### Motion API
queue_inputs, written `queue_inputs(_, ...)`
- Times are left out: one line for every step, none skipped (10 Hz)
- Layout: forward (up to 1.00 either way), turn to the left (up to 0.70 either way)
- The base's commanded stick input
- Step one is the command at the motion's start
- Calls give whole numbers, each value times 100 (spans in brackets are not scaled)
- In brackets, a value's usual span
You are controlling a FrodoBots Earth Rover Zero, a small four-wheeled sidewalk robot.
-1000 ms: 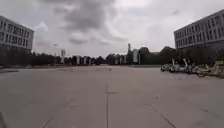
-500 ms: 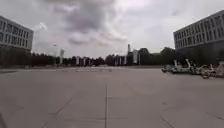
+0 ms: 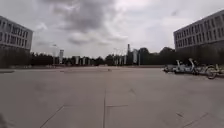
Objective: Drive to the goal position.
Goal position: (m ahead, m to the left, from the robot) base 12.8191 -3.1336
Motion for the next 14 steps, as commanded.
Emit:
queue_inputs(70, 1)
queue_inputs(70, 1)
queue_inputs(70, 1)
queue_inputs(70, 1)
queue_inputs(70, 1)
queue_inputs(70, 1)
queue_inputs(70, 1)
queue_inputs(70, 1)
queue_inputs(70, 1)
queue_inputs(70, 1)
queue_inputs(70, 1)
queue_inputs(70, 1)
queue_inputs(70, 1)
queue_inputs(70, 1)
